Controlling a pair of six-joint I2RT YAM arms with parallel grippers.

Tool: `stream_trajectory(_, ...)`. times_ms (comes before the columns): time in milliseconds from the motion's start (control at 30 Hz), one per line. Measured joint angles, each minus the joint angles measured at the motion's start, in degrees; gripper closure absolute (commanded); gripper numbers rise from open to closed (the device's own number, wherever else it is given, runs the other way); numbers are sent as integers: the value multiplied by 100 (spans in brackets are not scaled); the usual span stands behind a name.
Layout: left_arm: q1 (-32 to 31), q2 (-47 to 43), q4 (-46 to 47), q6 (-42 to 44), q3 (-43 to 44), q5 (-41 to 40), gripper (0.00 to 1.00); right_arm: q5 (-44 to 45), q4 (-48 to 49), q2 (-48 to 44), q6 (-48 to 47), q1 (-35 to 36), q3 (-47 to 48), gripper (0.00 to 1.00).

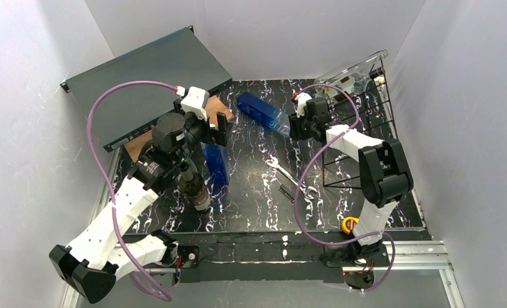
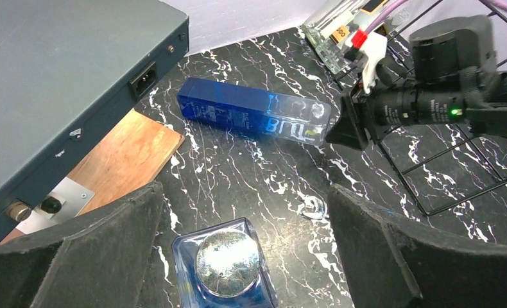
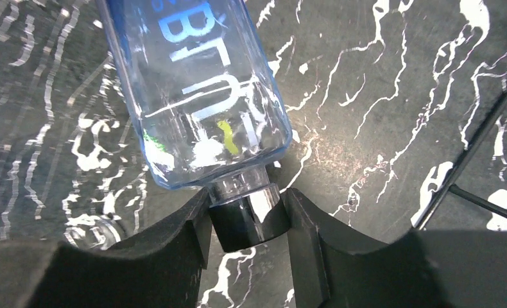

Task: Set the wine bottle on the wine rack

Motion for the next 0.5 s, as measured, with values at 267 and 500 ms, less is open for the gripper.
stream_trajectory(267, 0, 15, -31, 2, 17, 0, 1, 192, -651, -741, 151, 295, 103, 99)
stream_trajectory(500, 0, 33, -63, 7, 31, 20, 1, 662, -1790, -778, 326, 656, 804, 99)
